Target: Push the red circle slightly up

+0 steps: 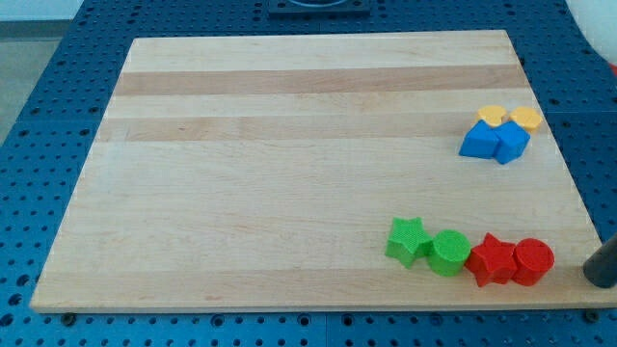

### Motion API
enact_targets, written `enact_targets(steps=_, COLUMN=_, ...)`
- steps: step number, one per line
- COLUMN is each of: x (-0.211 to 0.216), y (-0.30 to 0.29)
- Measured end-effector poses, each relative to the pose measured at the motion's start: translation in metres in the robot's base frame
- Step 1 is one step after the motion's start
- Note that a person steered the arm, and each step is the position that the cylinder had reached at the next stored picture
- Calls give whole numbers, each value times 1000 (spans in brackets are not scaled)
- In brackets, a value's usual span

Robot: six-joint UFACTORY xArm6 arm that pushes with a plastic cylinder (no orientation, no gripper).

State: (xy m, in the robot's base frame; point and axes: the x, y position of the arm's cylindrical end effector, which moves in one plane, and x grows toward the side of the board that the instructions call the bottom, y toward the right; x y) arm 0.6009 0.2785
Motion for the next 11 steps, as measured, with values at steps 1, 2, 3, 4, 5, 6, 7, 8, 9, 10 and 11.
enact_targets(steps=1, x=0, y=-1)
enact_targets(steps=2, x=13, y=-5)
enact_targets(steps=3, x=17, y=-11)
enact_targets(steps=4, x=16, y=-12)
enact_targets(steps=5, x=17, y=-32)
enact_targets(steps=6, x=17, y=-54)
enact_targets(steps=7, x=17, y=-54)
enact_targets(steps=8, x=4, y=-62)
enact_targets(steps=9, x=-23, y=-77)
enact_targets(steps=10, x=-31, y=-85)
enact_targets(steps=11, x=-34, y=-88)
